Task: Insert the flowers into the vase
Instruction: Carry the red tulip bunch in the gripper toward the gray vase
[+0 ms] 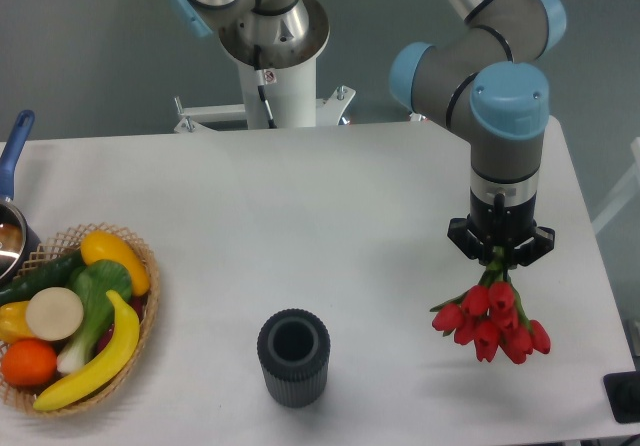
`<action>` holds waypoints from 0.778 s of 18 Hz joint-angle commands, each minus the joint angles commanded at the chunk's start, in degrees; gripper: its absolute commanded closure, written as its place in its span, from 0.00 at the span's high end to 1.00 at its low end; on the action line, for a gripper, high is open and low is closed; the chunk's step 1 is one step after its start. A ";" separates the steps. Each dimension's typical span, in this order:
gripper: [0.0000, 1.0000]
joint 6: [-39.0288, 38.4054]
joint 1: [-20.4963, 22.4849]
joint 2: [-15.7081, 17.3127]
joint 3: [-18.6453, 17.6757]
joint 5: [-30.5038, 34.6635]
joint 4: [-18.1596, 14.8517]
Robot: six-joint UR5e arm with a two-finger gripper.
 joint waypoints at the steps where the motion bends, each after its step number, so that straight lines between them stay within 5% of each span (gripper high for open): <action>1: 0.00 -0.09 -0.26 0.00 0.09 -0.17 0.00; 7: 0.00 -3.34 -0.70 1.93 1.40 -7.72 0.96; 14: 0.00 -6.40 -3.16 2.90 4.21 -24.06 6.85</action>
